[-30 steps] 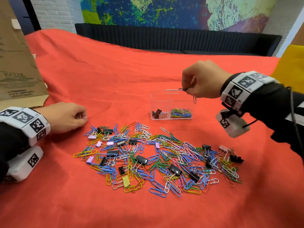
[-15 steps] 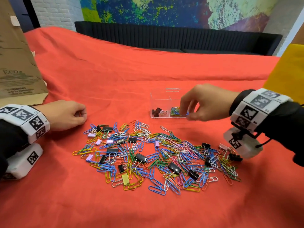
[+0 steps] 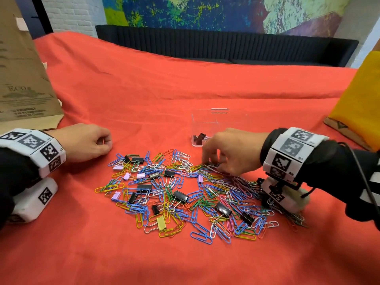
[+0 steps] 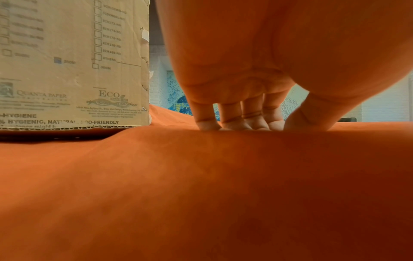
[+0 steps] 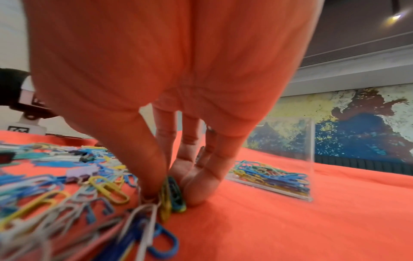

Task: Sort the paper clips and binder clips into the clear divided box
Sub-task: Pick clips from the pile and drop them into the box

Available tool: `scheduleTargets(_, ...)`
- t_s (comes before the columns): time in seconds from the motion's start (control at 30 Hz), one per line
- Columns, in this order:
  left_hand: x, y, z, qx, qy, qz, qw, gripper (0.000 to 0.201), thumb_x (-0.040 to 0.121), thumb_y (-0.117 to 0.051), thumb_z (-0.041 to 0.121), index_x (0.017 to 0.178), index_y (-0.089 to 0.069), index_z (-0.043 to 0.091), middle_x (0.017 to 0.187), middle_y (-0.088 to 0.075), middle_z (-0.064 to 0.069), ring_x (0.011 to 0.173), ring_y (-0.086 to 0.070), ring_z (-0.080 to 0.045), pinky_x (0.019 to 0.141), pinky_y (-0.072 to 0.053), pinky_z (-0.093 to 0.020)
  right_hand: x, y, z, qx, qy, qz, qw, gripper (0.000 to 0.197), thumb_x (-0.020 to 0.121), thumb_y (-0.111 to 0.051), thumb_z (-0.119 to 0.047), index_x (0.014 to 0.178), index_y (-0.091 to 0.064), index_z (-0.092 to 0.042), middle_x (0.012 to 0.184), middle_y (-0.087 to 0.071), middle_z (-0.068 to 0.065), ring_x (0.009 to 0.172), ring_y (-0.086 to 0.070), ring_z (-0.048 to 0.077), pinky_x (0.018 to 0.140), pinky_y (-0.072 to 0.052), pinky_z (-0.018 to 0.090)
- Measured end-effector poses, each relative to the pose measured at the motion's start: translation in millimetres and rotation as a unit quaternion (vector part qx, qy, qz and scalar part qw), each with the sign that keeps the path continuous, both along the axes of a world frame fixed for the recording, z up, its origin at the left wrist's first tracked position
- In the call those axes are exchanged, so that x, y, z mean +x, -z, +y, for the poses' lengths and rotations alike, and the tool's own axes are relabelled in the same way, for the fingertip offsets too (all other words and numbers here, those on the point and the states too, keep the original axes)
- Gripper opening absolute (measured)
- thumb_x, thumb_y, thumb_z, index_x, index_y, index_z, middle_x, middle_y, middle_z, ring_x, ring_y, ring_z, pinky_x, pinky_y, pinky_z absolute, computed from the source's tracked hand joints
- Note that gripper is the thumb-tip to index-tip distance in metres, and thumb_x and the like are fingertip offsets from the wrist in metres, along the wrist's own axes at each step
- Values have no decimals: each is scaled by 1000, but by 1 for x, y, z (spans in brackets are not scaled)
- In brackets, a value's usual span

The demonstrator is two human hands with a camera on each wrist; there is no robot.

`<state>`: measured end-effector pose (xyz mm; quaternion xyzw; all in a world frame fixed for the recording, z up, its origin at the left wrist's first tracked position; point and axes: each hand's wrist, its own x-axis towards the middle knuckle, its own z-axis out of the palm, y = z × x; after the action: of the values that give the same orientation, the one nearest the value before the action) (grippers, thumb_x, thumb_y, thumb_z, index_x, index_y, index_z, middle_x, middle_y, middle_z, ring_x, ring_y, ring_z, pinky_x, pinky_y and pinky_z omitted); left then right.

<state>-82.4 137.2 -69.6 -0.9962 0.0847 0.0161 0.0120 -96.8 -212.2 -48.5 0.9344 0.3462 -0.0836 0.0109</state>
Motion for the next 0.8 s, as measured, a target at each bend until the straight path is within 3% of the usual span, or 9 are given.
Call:
scheduleTargets(0.13,1,0,0,0,-1,0,1000,15,89,-57,28,75,-56,24,71,-62,8,68,-56,-15,69,-42,-27,0,-3,1,-4,10,2,1000,26,71,-62,-13,91,-72,-27,77,-70,-8,73,-64,12,72,-55,29)
scheduleTargets(0.33,0,-1,-1,-1,-5,-2,1000,14,89,-56,29,76,-57,24,72,-63,8,67,-56,-13,70,-44,-28,4,-33,-16,28,51,-8,998,13,68,-71,-13,71,-68,-25,65,-68,-11,63,-66,4,62,-50,22)
scheduleTargets(0.5,-1,0,0,2,-7,-3,1000,13,89,-57,29,77,-57,23,73,-63,8,70,-57,-16,71,-45,-29,23,-77,-39,139,116,-122,976,16,66,-72,-11,69,-69,-26,63,-71,-11,65,-69,3,74,-57,29)
scheduleTargets(0.6,-1,-1,-2,-1,-6,-4,1000,13,89,-57,29,77,-57,23,73,-63,8,68,-57,-14,69,-41,-27,35,-82,-42,165,137,-193,958,15,68,-72,-12,68,-68,-27,65,-68,-11,73,-70,13,81,-57,33)
scheduleTargets(0.8,-2,-1,-4,-1,-6,-7,1000,11,89,-58,27,79,-58,24,69,-61,11,63,-53,-6,68,-39,-25,50,-59,-42,173,145,-192,955,11,72,-74,-11,78,-72,-20,76,-71,-2,79,-71,22,79,-54,30)
